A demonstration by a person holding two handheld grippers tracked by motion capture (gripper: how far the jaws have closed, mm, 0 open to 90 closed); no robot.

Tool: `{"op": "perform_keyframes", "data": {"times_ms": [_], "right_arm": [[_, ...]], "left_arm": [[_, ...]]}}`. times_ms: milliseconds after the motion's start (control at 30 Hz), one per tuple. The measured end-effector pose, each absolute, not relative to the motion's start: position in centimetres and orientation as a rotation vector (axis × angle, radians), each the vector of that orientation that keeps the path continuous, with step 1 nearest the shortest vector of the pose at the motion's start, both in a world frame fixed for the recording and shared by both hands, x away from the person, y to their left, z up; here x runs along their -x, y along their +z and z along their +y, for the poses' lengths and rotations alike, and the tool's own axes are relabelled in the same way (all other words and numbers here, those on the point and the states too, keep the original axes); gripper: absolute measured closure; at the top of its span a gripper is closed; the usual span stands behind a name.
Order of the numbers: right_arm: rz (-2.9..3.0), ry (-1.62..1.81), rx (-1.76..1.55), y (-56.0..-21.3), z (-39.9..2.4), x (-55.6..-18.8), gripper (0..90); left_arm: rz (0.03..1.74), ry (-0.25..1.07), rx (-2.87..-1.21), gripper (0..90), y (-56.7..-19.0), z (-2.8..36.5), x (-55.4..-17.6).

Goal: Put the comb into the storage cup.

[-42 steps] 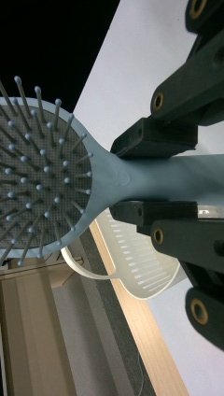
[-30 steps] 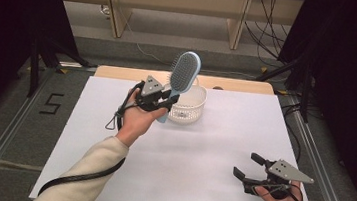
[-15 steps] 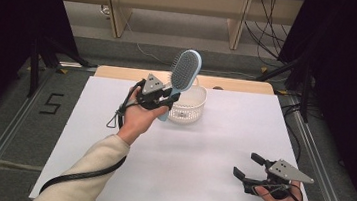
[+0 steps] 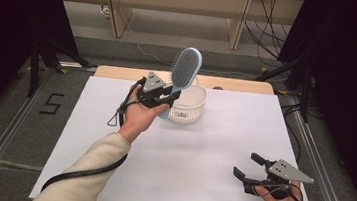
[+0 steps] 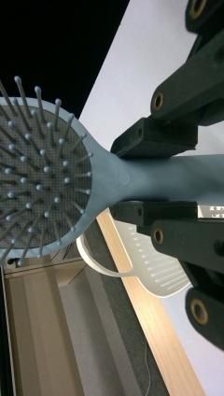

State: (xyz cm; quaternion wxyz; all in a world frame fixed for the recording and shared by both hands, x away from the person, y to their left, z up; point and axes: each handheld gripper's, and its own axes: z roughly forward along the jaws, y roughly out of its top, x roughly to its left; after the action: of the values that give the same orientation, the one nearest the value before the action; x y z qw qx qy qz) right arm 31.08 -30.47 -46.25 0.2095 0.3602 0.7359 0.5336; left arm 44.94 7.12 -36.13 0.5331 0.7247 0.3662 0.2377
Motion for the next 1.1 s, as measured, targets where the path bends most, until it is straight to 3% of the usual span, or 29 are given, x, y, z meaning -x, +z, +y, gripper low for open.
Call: {"op": "perform_keyframes", "data": {"times_ms": [1100], "right_arm": [[2.048,1.484,-1.002,-46.25,-30.47,-31.07,15.6]], "left_arm": [[0.858,0.572,-1.721,69.6,-35.41,6.48,-45.71]]}}
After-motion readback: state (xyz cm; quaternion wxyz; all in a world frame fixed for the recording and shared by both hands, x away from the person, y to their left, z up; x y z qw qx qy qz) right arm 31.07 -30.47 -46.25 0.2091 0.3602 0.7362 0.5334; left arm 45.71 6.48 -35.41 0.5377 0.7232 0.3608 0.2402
